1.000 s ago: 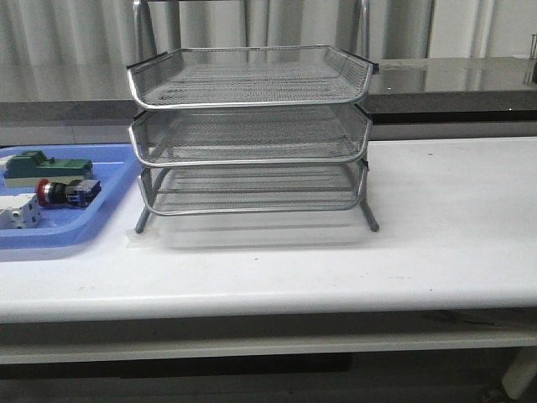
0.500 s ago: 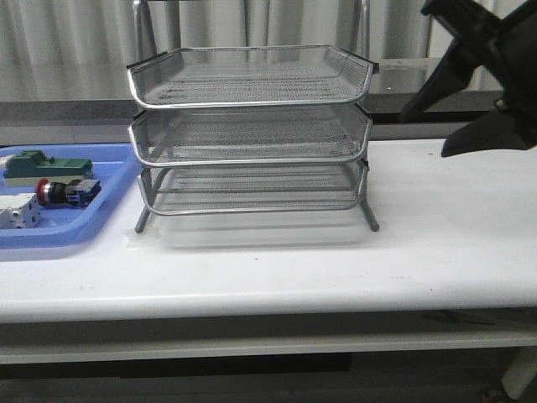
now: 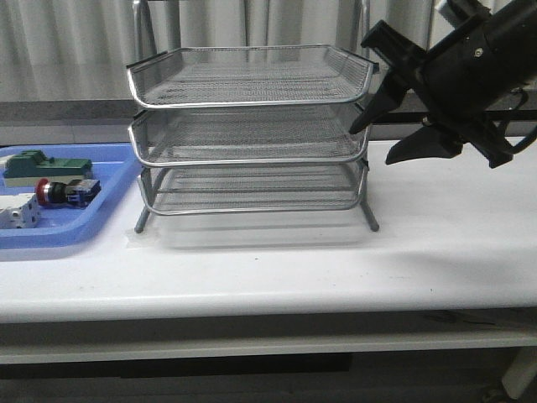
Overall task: Place button on rack with both arms
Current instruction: 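Move the right gripper to the front edge of the middle mesh tray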
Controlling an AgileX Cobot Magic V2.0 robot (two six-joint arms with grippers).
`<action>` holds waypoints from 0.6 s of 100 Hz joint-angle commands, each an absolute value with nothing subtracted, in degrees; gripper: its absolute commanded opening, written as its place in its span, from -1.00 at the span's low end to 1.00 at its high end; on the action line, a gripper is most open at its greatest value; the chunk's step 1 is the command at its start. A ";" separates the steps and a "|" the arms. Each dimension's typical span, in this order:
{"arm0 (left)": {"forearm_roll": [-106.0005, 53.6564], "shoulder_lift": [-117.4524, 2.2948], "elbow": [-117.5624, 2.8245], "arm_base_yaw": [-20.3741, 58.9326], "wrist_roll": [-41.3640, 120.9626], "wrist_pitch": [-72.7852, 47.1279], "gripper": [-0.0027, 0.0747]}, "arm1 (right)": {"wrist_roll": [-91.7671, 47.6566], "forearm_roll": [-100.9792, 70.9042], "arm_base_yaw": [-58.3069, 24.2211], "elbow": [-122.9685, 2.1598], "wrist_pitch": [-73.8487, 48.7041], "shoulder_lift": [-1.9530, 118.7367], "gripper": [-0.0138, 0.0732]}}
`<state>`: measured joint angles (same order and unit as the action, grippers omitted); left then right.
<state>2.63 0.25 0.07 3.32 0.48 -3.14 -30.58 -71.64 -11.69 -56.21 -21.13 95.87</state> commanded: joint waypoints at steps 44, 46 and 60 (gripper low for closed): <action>2.59 2.21 2.70 3.73 0.00 1.54 -0.98 | -35.03 -77.14 -11.64 -63.95 -24.08 100.83 0.24; 2.59 2.21 2.70 3.73 0.00 1.54 -0.98 | -35.50 -77.55 -11.64 -63.95 -24.13 101.03 0.24; 2.59 2.21 2.70 3.73 0.00 1.54 -0.98 | -39.86 -81.57 -11.64 -63.95 -24.85 102.29 0.24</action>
<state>2.63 0.25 0.07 3.32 0.48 -3.14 -36.29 -77.35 -11.77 -62.12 -23.18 104.12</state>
